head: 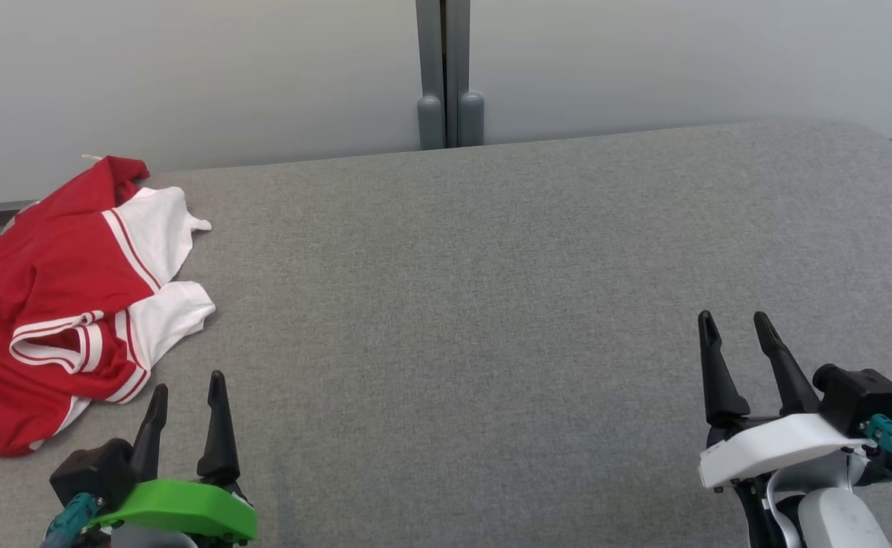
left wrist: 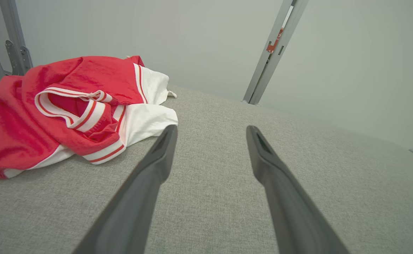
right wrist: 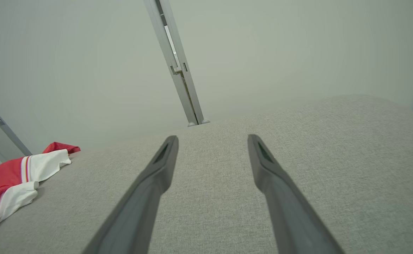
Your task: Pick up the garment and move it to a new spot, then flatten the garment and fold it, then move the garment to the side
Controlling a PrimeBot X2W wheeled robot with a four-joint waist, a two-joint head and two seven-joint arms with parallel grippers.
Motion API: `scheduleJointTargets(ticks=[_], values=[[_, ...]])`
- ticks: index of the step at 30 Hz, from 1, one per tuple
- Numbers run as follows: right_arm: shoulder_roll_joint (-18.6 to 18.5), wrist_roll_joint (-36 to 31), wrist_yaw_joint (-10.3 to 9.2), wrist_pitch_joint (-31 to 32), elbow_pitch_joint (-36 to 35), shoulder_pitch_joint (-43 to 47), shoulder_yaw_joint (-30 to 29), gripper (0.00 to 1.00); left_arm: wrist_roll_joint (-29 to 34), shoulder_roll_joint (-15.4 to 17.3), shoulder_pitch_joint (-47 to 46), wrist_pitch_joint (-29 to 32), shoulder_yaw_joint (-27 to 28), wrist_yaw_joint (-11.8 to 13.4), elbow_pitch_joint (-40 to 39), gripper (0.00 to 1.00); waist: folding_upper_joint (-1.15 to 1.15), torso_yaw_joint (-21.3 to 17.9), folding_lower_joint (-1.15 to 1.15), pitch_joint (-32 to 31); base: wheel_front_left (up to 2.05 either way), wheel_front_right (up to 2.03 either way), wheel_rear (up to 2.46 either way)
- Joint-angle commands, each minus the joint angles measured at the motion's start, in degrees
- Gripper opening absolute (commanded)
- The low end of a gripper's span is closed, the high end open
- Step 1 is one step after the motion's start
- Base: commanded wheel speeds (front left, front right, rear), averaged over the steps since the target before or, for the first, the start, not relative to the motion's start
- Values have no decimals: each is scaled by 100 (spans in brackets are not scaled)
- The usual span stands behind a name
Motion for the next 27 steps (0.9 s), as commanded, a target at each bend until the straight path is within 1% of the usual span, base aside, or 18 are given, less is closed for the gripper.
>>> scheduleJointTargets(ticks=[1,16,21,27], values=[[-32,-173,1,-70,-62,34,-6,100,182,62,36,-57,-6,42,-44,100,0,-3,0,0,0,0,0],[-34,-713,1,-262,56,144,-96,100,881,60,137,-241,42,19,116,100,0,-11,0,-20,0,0,0],[-35,-808,1,-320,114,176,-166,100,970,10,148,-306,83,-109,191,100,0,-9,0,-20,0,0,0],[-35,-1027,1,-397,160,184,-167,100,1219,-27,158,-379,157,-185,239,100,0,-8,0,-25,0,0,0]])
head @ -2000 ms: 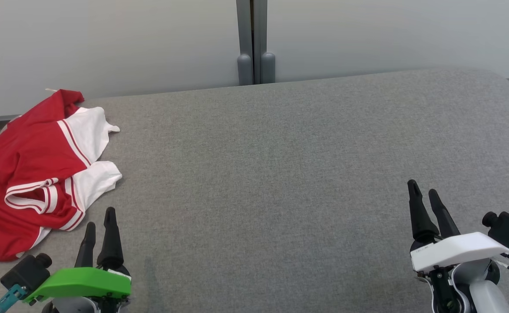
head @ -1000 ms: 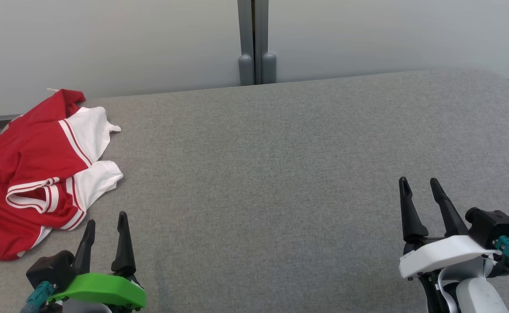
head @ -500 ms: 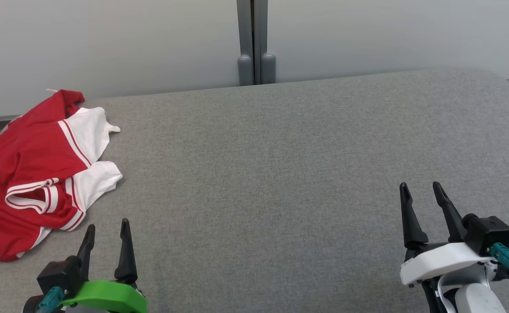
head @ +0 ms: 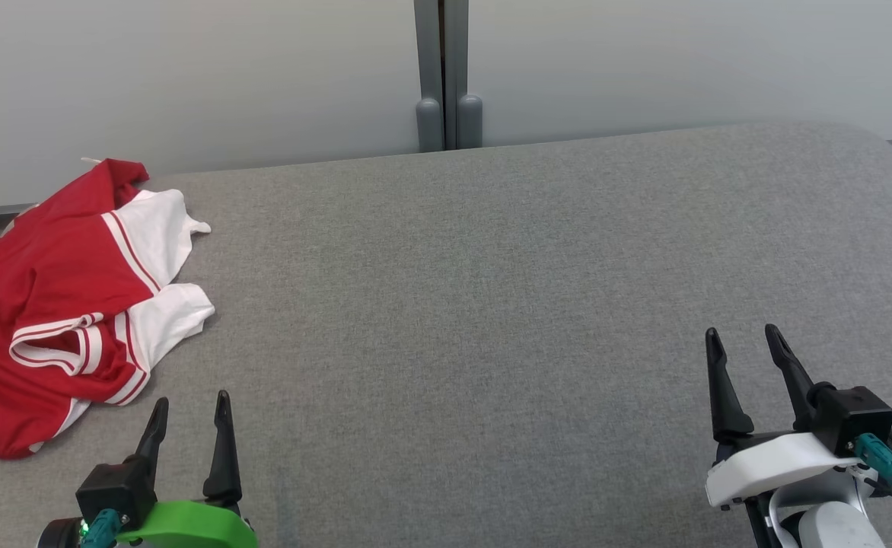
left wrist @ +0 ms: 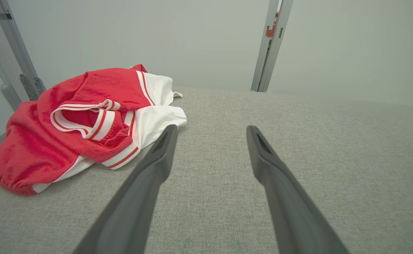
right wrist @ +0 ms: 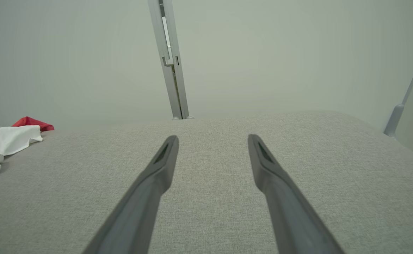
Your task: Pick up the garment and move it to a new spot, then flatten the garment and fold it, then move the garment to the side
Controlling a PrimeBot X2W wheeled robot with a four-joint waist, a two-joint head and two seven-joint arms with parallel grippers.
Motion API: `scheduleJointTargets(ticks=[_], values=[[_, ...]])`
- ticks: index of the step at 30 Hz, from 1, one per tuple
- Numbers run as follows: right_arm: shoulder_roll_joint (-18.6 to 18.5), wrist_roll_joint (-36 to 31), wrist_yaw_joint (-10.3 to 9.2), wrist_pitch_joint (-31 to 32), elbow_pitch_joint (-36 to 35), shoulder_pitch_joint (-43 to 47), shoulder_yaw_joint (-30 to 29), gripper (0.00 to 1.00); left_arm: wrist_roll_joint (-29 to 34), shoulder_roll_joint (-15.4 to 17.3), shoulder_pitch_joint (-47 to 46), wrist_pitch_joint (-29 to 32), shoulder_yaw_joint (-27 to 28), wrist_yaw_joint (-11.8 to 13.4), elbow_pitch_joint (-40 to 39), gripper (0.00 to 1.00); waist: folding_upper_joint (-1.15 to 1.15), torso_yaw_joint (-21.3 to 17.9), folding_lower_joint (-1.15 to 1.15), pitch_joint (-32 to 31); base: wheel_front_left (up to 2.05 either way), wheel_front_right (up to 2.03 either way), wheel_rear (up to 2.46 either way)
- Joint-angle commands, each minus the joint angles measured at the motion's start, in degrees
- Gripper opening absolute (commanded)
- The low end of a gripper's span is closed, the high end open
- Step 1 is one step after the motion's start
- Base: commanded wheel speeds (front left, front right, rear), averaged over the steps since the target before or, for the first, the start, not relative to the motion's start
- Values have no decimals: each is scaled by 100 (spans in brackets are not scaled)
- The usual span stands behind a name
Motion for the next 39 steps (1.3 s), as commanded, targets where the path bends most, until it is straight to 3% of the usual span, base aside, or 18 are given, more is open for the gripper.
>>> scheduleJointTargets(ticks=[1,18,33,39], values=[[-25,-112,0,-69,-10,48,-9,100,158,-12,42,-54,34,-37,-7,100,0,1,0,1,0,0,0],[-25,-756,0,-237,-83,53,90,100,804,-74,49,-230,125,-161,123,100,0,176,0,4,0,0,0],[-23,-639,0,-250,53,161,336,100,898,-87,300,-235,339,-172,200,100,0,1823,0,-153,0,0,0],[-26,-563,-1,-250,186,-28,664,100,874,-70,444,-234,518,-196,150,100,0,2039,0,-95,0,0,0]])
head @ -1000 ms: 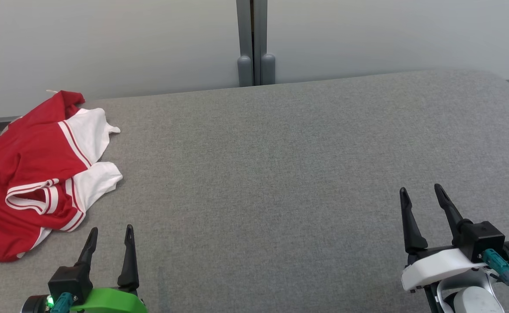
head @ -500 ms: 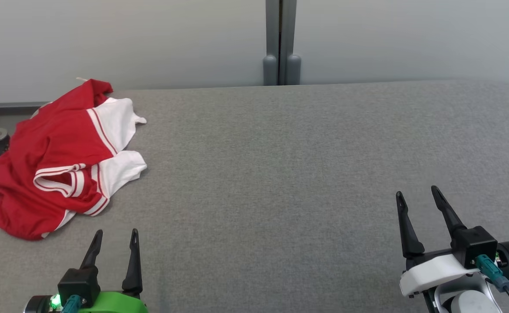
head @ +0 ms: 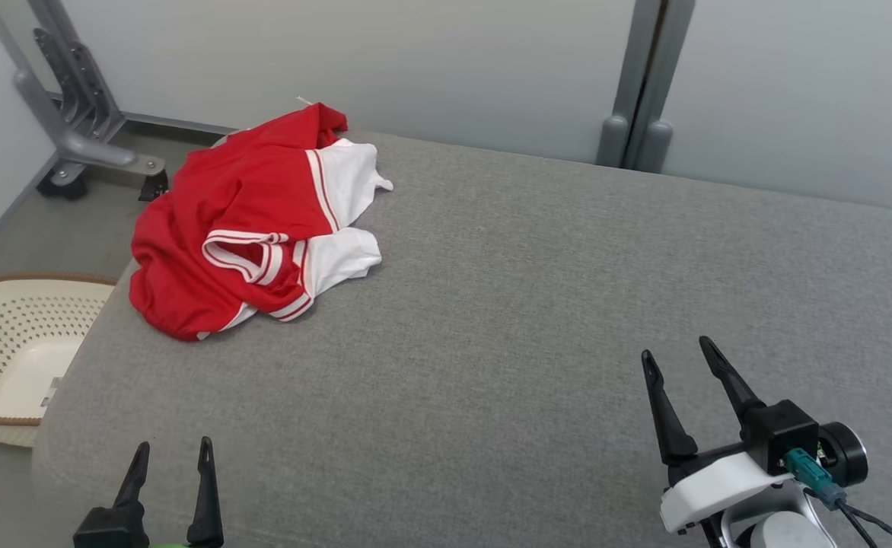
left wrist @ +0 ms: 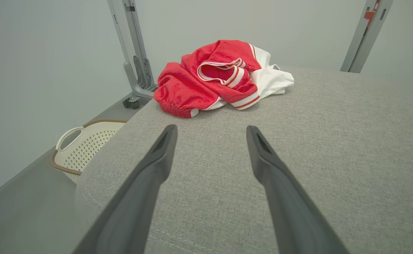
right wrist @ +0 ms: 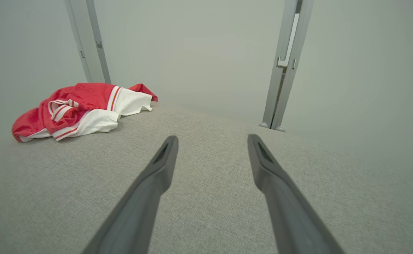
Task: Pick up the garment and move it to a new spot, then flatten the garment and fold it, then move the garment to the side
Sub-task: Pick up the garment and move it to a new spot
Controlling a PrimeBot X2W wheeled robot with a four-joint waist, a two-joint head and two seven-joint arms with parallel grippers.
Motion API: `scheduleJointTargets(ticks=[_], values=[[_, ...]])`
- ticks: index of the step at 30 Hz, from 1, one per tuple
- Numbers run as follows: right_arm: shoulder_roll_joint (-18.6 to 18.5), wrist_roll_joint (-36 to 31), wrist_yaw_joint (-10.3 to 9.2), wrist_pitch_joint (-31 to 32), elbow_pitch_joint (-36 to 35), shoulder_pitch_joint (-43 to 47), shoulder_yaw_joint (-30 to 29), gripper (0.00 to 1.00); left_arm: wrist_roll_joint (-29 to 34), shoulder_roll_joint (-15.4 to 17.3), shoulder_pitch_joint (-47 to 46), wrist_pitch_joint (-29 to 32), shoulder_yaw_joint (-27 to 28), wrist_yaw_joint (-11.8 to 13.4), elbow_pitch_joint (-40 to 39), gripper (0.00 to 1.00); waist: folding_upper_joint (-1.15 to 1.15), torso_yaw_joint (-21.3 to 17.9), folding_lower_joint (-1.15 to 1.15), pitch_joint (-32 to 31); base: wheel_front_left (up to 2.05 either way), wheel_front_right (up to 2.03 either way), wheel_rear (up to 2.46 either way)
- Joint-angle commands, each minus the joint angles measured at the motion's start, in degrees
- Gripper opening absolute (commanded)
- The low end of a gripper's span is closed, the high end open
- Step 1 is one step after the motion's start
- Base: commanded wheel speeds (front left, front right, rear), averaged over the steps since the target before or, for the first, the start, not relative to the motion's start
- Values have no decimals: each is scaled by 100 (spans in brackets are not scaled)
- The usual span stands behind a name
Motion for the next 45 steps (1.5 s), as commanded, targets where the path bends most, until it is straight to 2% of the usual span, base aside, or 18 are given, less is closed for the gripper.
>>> scheduleJointTargets(ticks=[1,9,12,13,19,23,28,34,35,36,37,38,41,45], values=[[-23,35,-2,-20,15,-85,18,100,-20,27,35,-4,27,-26,-33,100,0,219,0,46,0,0,0],[-24,-198,-2,-20,-92,-546,205,100,-214,15,-720,-3,-169,-62,102,100,0,-211,0,780,0,0,0],[-23,-341,-2,-20,-167,-905,291,100,-596,162,-1376,-4,-680,-72,344,100,0,-485,0,1278,0,0,0],[-36,-381,-2,-20,-196,-1056,321,100,-728,356,-1680,-3,-1039,-73,435,100,0,-589,0,1485,0,0,0],[-60,-529,-2,-20,-390,-1856,536,100,-1884,1403,-3436,5,-2318,-60,1174,100,0,-1146,0,2616,0,0,0],[-50,-566,-3,-20,-538,-2157,644,100,-2702,2010,-4467,308,-2853,-57,1797,100,0,-1444,0,3101,0,0,0],[-26,-538,-3,-20,-661,-2240,738,100,-3101,2579,-5335,598,-2871,-51,2822,100,0,-1702,0,3317,0,0,0],[-14,-484,-4,-20,-664,-2085,714,100,-3180,2798,-5864,1047,-2869,-53,3989,100,0,-1854,0,3237,0,0,0],[-11,-470,-4,-20,-657,-2075,706,100,-3183,2805,-5905,1173,-2917,-55,4140,87,0,-1860,0,3220,0,0,0],[-12,-460,-4,-20,-649,-2067,690,100,-3259,2771,-5951,1295,-2903,-57,4295,60,0,-1860,0,3204,0,0,0],[-11,-454,-4,-20,-639,-2054,672,100,-3292,2742,-5980,1387,-2907,-59,4390,28,0,-1855,0,3186,0,0,0],[-14,-447,-4,-20,-624,-2038,657,100,-3342,2713,-6004,1507,-2920,-62,4504,0,0,-1848,0,3162,0,0,0],[-12,-384,-4,-20,-582,-2003,642,100,-3486,2666,-6044,1719,-2952,-68,4641,0,0,-1818,0,3067,0,0,0],[-14,-286,-4,-20,-517,-1875,613,100,-3581,2823,-6117,1546,-3012,-70,4481,0,0,-1779,0,2827,0,0,0]])
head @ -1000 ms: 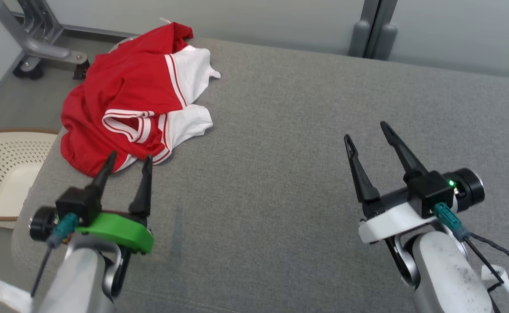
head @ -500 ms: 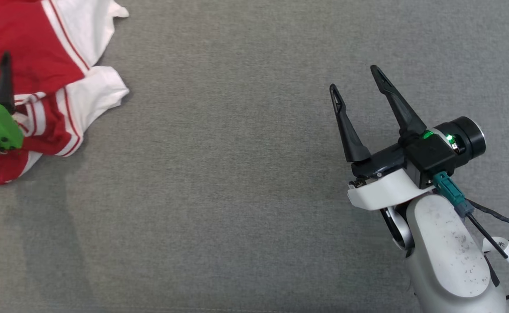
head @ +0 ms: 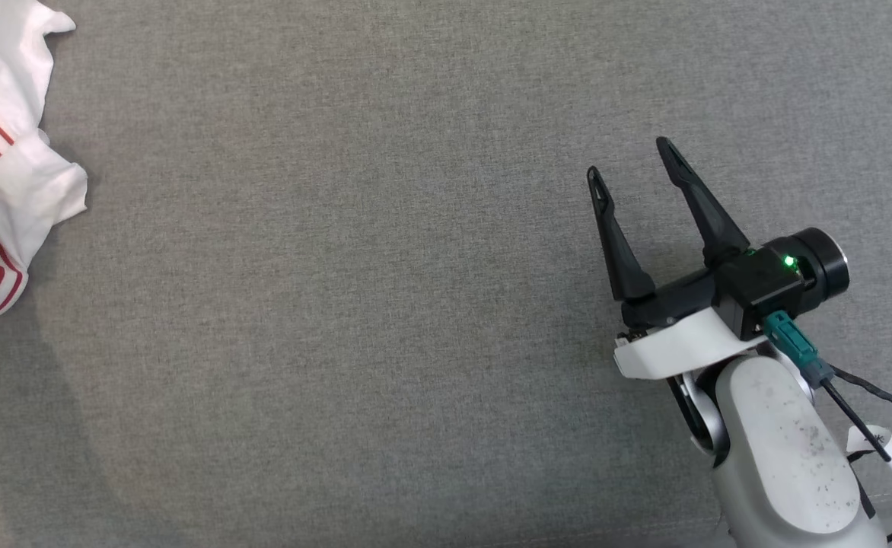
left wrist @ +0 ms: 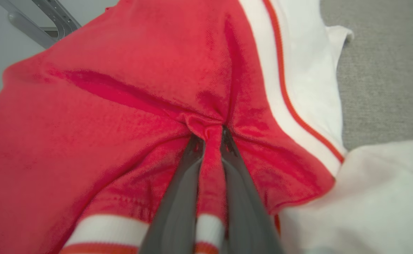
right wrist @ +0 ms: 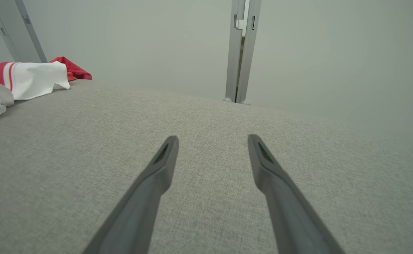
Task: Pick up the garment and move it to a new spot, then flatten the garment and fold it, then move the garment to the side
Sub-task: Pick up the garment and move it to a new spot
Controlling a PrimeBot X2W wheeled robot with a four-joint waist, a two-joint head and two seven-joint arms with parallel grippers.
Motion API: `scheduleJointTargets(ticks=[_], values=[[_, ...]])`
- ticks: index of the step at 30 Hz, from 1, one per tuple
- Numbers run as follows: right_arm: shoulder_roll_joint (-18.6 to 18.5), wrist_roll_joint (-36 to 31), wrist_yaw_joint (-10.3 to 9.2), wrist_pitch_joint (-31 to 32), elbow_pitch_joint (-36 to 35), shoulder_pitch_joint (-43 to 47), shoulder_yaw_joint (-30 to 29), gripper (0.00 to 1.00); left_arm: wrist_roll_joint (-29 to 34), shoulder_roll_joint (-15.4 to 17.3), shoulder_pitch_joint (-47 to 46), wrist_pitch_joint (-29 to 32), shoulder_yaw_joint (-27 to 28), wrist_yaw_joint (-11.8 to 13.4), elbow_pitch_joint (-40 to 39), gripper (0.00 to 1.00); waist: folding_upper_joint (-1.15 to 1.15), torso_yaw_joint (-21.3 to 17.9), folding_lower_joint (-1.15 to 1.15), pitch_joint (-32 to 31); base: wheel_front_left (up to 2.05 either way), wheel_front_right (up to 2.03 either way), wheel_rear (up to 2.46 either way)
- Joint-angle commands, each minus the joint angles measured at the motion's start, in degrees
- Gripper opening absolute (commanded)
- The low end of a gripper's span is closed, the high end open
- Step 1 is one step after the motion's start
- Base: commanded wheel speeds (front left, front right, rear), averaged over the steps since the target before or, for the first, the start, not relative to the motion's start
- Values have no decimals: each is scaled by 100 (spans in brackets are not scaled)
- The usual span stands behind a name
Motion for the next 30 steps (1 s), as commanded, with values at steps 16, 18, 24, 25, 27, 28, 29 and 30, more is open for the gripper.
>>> scheduleJointTargets(ticks=[16,18,24,25,27,28,29,30], values=[[-4,457,-8,-20,196,908,-190,100,-302,991,208,372,-284,123,-3427,0,0,73,0,-1591,0,0,0],[-4,500,-8,-20,163,934,-219,100,-427,1022,348,587,-290,200,-4113,0,0,25,0,-1665,0,0,0],[-6,615,-8,-20,33,982,-258,100,-1012,886,1077,1241,-387,571,-6453,0,0,-337,0,-1748,0,0,0],[-6,644,-8,-20,10,977,-269,100,-1087,823,1219,1318,-449,644,-6819,0,0,-431,0,-1735,0,0,0],[-5,694,-8,-20,-23,964,-284,100,-1282,639,1446,1373,-542,766,-7382,0,0,-625,0,-1705,0,0,0],[-6,716,-8,-20,-44,970,-312,100,-1336,540,1522,1416,-629,799,-7598,0,0,-700,0,-1688,0,0,0],[-5,734,-8,-20,-60,967,-310,100,-1350,476,1582,1447,-715,827,-7802,0,0,-795,0,-1668,0,0,0],[-4,748,-8,-20,-72,968,-306,100,-1414,367,1649,1464,-800,854,-7984,0,0,-898,0,-1652,0,0,0]])
